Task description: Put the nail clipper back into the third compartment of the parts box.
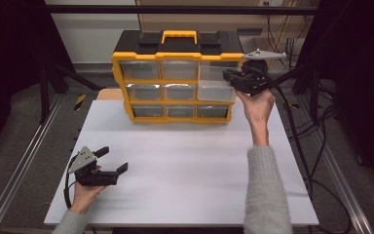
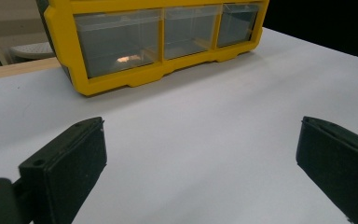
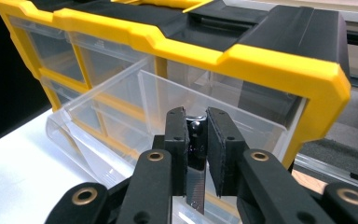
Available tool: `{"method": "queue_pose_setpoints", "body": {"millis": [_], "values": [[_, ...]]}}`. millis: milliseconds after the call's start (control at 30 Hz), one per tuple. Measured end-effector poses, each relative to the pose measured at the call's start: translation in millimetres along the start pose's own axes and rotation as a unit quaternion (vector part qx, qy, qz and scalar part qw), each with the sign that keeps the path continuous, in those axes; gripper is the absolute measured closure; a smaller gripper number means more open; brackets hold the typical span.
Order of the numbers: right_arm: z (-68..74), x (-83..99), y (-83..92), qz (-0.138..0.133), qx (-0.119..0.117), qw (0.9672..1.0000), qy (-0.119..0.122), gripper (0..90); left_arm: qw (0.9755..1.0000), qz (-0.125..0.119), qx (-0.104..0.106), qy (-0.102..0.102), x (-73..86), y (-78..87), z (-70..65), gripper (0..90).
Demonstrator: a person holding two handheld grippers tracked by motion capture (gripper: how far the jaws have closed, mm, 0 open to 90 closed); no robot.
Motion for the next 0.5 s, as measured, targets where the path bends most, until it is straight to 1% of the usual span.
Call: {"method": "queue_pose_setpoints", "body": {"millis": [267,400,500], "values": [[-0.6,1.2,0.6,-0.005,0.003,1.0000,-0.002,77.6,1.0000,0.000,0.001,0.001,0.1,-0.2,-0.4,1.7],[-1.0,-0.3,3.0,-0.014,0.007,0.9999,0.001,72.9,1.0000,0.001,0.001,0.000,0.2,-0.3,-0.4,1.7],[-2.1,-3.1,6.4,-0.026,0.010,0.9996,0.001,67.3,1.0000,0.000,0.001,0.000,0.0,-0.4,-0.5,1.7]]}}
Point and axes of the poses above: each handheld gripper's, and its own axes: y roughly backward along the jaws, x roughly out of its underside, z roughly to its left, the point moved 9 cm from there along -y, roughly forward along the jaws, and after that the axes turned 6 degrees about x, right-handed, at the moved point
